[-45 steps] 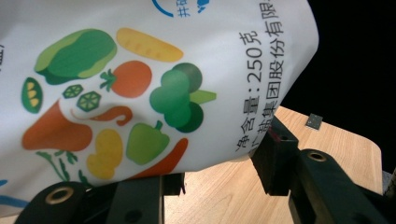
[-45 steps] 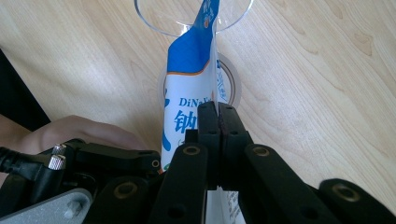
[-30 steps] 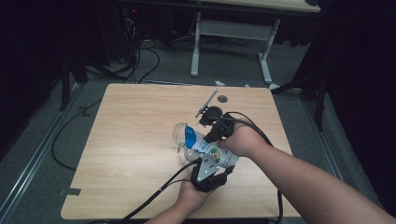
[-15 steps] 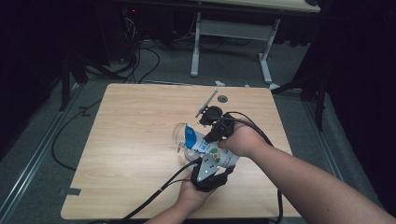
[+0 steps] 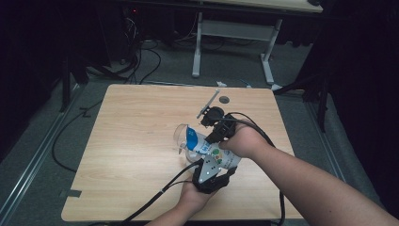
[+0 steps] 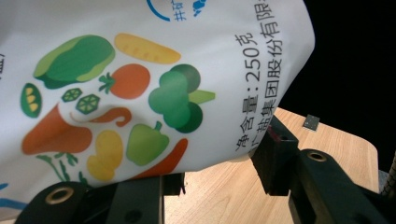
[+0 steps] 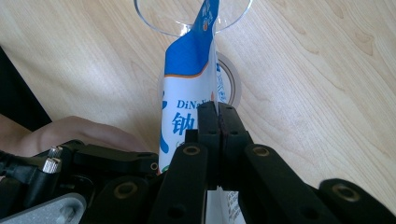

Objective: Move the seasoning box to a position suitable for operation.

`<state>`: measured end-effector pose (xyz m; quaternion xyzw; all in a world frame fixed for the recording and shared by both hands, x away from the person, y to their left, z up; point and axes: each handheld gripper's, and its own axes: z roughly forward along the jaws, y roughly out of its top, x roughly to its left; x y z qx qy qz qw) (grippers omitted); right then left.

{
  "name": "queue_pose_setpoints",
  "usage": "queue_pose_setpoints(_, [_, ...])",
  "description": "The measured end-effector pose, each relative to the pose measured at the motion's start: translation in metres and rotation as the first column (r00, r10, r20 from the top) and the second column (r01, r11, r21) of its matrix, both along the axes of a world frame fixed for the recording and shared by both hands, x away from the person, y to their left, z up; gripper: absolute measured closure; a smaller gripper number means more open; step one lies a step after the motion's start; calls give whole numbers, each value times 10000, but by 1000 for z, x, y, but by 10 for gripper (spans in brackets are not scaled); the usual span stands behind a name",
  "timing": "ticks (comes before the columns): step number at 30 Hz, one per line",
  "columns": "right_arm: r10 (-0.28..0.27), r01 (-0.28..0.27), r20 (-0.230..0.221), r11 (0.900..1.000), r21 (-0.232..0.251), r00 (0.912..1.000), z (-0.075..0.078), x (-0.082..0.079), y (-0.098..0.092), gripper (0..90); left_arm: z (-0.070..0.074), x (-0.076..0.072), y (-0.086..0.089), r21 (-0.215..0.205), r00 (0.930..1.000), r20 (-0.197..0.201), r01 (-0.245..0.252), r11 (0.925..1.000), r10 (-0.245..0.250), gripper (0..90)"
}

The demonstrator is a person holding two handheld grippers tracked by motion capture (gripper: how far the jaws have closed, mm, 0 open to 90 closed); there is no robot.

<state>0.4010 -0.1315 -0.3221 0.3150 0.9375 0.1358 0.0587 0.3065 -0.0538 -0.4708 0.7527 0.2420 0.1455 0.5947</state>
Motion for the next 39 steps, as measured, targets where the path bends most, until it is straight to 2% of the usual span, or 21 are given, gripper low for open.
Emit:
queue_pose_setpoints(23, [30,-30,60,10000,-81,10000,1,2,2,897,0,2,-1,-251,9999,-100,-31,9997,28,584])
queue_pose_setpoints(39, [-27,28,94,10000,-63,10000,2,1,2,897,1,2,-1,-251,10000,-72,-26,9997,24,586])
